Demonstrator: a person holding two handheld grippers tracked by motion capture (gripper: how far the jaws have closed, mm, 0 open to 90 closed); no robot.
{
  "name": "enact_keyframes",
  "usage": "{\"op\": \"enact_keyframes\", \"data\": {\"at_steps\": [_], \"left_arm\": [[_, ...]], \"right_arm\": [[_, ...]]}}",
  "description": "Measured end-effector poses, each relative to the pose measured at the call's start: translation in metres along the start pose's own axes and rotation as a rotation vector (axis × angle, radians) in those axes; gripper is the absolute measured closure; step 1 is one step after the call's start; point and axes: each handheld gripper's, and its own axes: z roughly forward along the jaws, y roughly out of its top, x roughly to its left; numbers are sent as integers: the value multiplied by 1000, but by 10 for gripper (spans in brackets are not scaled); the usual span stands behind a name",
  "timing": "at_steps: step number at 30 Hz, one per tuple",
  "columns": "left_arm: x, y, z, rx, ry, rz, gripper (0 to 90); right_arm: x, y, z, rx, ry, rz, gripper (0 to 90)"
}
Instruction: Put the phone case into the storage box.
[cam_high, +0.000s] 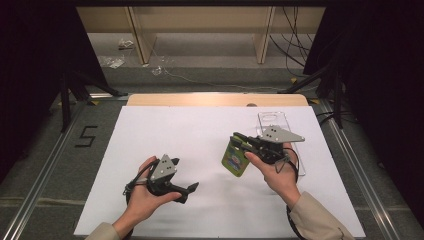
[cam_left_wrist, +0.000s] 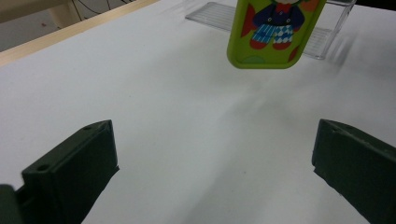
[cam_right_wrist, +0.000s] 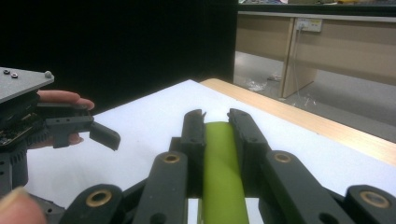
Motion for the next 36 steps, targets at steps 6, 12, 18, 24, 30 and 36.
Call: {"op": "enact_keyframes", "data": {"at_steps": [6,12,18,24,30,36], "left_arm": [[6,-6,-8,-3,7,-7,0],[10,-11,-13,-10,15,-12,0],[13,-16,-14,-9,23,-12,0],[13,-17,-16,-14,23,-13,0],[15,-19,-18,-18,27,-17,0],[16,-19,-19,-20,30,-18,0]], "right_arm": [[-3,2,-2,0,-11,-4,776],[-7,4,-5,2,-18,-12,776],[-11,6,-7,-2,-24,-17,776],[-16,9,-11,-12,-34,-16,776],[-21,11,-15,-22,-52,-10,776],[-26,14,-19,-37,-66,-6,776]]}}
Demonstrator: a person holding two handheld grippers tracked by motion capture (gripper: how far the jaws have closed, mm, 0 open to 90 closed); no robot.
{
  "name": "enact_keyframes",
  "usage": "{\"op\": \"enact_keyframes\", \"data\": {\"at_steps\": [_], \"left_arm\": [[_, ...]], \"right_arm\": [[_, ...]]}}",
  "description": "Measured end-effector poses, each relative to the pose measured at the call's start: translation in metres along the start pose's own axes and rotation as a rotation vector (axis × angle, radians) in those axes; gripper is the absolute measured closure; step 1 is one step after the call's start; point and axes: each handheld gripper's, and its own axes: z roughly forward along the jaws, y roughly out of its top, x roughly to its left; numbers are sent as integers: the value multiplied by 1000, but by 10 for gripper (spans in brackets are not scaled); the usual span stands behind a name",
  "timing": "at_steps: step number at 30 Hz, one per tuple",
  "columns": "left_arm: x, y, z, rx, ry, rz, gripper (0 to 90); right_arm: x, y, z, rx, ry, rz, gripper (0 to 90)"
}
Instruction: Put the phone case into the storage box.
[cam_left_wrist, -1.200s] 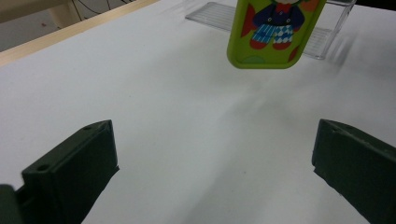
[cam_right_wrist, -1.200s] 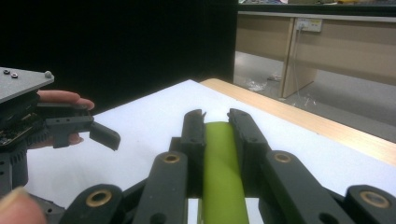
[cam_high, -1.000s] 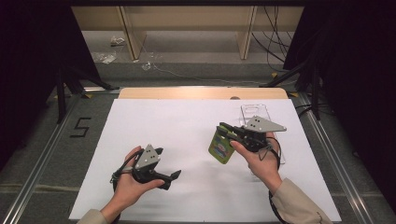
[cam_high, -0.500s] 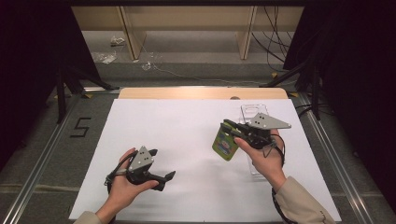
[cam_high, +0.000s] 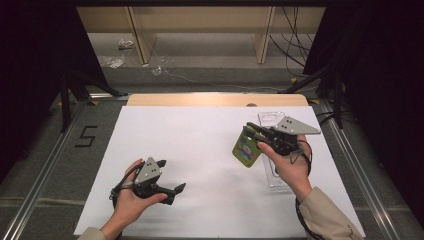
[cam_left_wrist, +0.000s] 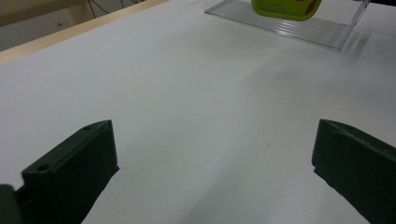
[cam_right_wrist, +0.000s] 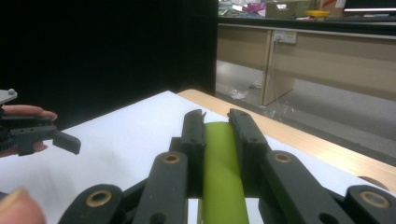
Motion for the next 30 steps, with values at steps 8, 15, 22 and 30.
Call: {"op": "enact_keyframes", "data": {"at_steps": [8,15,22,30], "left_arm": [[1,0,0,-2,1,1,0],[1,0,0,-1,1,0,0],[1,-1,0,0,1,0,0],[1,-1,0,1,1,2,0]], "right_arm": [[-6,2,-4,-16,-23,5,776],[-12,7,-10,-37,-46,8,776],[-18,11,-17,-55,-67,11,776],[-20,13,-20,-63,-80,13,776]]}}
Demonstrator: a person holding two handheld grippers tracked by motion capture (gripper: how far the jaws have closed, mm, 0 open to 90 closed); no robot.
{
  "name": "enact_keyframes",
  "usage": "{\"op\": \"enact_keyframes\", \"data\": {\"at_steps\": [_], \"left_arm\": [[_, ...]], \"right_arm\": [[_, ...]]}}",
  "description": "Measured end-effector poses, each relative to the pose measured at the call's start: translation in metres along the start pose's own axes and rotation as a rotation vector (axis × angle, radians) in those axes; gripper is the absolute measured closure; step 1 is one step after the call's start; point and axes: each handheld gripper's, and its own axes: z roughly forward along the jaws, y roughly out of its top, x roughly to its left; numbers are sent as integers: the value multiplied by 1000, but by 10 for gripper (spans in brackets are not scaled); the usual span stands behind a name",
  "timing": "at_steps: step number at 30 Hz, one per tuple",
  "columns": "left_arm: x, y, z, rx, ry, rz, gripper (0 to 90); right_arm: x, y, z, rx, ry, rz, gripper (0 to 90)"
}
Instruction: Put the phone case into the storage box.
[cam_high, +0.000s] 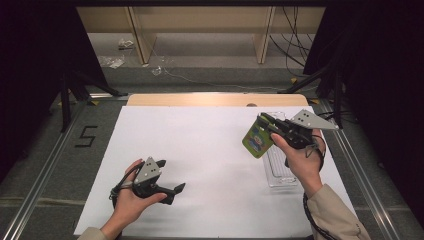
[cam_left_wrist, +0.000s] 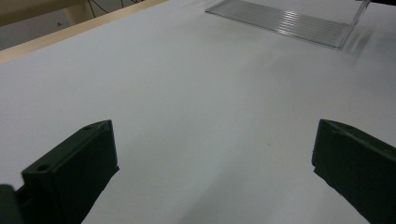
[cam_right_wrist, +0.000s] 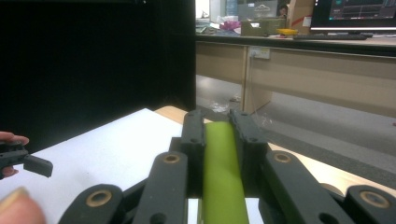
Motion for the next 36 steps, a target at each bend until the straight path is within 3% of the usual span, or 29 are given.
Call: {"op": "enact_keyframes", "data": {"at_steps": [13,36], "left_arm": [[2,0,-2,-7,3,-4,0],[4,-2,-2,-6,4,-5,0]], "right_arm": [[-13,6,-11,-34,-49,6,776],[-29,8,-21,-44,-116,-4,775]]}}
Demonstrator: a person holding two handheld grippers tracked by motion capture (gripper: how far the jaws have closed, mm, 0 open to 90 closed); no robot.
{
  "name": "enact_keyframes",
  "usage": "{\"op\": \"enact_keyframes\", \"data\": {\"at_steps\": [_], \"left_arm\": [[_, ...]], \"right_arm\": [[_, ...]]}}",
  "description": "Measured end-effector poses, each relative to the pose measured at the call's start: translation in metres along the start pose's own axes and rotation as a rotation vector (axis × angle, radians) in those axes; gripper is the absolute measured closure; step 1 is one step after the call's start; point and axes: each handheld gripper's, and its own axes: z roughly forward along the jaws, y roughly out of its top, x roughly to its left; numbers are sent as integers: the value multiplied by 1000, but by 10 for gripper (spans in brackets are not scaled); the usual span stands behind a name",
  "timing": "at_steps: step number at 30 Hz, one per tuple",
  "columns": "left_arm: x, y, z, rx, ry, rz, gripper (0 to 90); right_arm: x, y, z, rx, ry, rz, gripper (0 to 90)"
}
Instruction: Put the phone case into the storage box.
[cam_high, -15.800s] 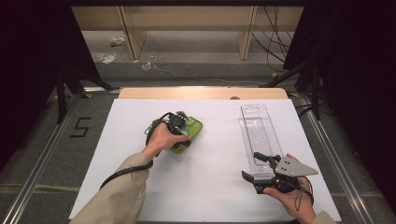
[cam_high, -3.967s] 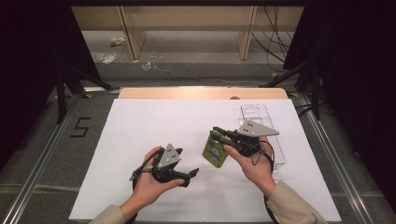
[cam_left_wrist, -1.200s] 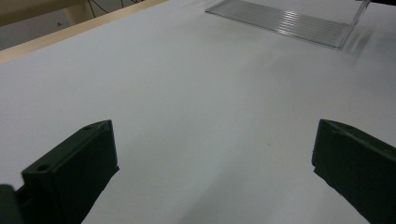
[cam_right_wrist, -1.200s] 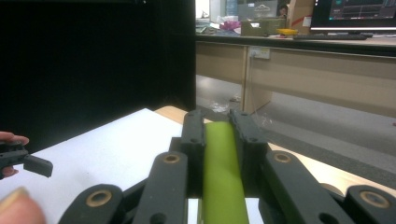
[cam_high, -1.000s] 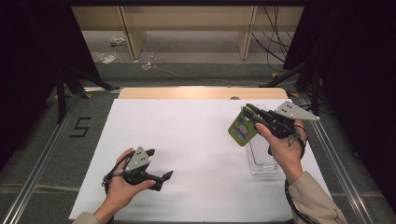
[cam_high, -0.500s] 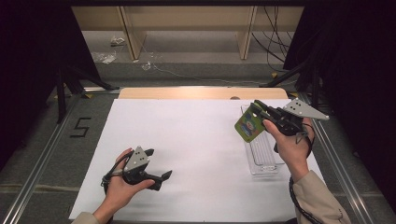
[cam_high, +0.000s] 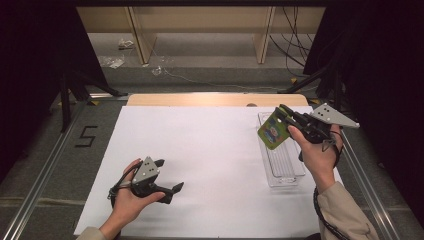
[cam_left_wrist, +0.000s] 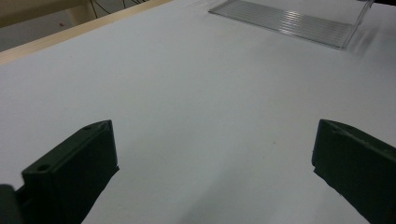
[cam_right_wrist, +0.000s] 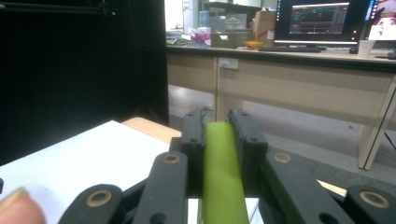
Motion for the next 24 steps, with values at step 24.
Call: {"op": "enact_keyframes", "data": {"at_steps": [24], "left_arm": [[1,0,0,-4,3,-2,0]], "right_arm": [[-16,-4,-1,3,-47,7,775]]}}
